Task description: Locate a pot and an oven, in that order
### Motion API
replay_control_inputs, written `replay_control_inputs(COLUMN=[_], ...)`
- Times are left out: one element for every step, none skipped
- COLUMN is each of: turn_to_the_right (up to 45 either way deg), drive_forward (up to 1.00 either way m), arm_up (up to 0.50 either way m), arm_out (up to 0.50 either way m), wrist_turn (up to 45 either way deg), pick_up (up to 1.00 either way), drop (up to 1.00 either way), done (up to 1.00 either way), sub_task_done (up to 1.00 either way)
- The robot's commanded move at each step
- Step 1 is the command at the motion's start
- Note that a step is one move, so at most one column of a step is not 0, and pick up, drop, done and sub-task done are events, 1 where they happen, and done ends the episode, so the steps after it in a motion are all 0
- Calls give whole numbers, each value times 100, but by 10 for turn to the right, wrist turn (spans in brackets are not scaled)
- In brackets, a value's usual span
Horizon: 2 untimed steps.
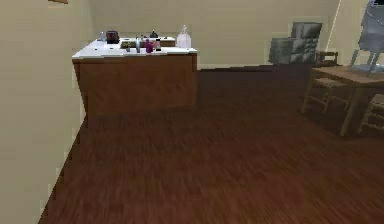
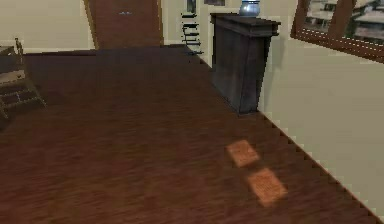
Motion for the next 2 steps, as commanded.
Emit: replay_control_inputs(turn_to_the_right=[120, 0], drive_forward=[0, 100], arm_up=[0, 0], arm_out=[0, 0], wrist_turn=[0, 0], pick_up=[0, 0], drop=[0, 0], done=[0, 0], sub_task_done=[0, 0])
